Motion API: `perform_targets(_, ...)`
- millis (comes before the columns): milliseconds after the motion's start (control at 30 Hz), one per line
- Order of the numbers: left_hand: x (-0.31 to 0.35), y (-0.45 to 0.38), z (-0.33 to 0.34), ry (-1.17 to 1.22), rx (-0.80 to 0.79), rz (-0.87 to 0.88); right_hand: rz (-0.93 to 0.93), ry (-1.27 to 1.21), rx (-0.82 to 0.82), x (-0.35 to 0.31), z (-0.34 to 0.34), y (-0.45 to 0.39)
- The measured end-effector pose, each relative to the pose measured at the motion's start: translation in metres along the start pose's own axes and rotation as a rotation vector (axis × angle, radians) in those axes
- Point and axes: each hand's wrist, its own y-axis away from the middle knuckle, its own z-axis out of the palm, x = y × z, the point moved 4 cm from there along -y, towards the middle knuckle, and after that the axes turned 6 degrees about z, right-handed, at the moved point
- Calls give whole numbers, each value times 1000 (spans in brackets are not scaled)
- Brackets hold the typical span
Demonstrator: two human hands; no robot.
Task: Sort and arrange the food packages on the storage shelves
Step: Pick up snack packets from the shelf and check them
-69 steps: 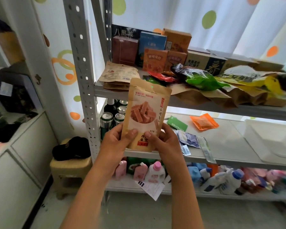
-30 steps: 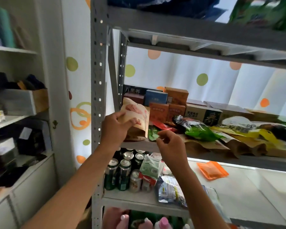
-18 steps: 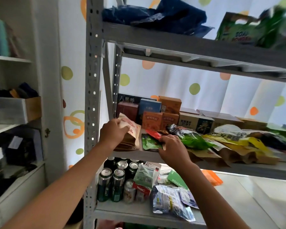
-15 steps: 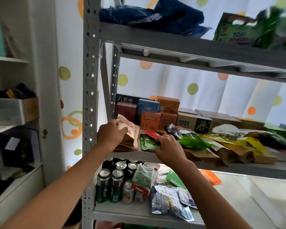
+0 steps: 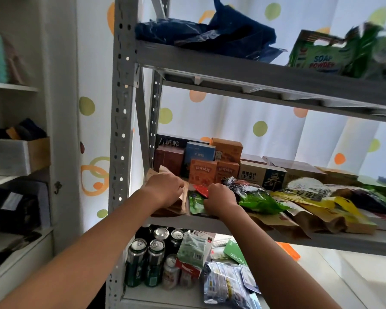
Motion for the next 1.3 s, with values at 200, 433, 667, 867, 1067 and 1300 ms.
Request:
perform_targets(200,17,-9,12,-29,-47,43,27,-51,44,6,17,-8)
perform_targets(433,31,-26,33,-85,-131,6,130,-362,218,27,22,-15)
perform_targets(667,42,-29,36,-51,-179,21,198,-852,352,29,-17,0)
perform_targets(867,49,-22,26,29,-14,89,195,-1136,392,26,-63,16)
perform_targets(1067,63,0,0,713,326,95,244,-1446,374,30,-71,47)
perform_targets(1300,92,56,-16,1450,313,22,297,-1761,392,27,-50,104)
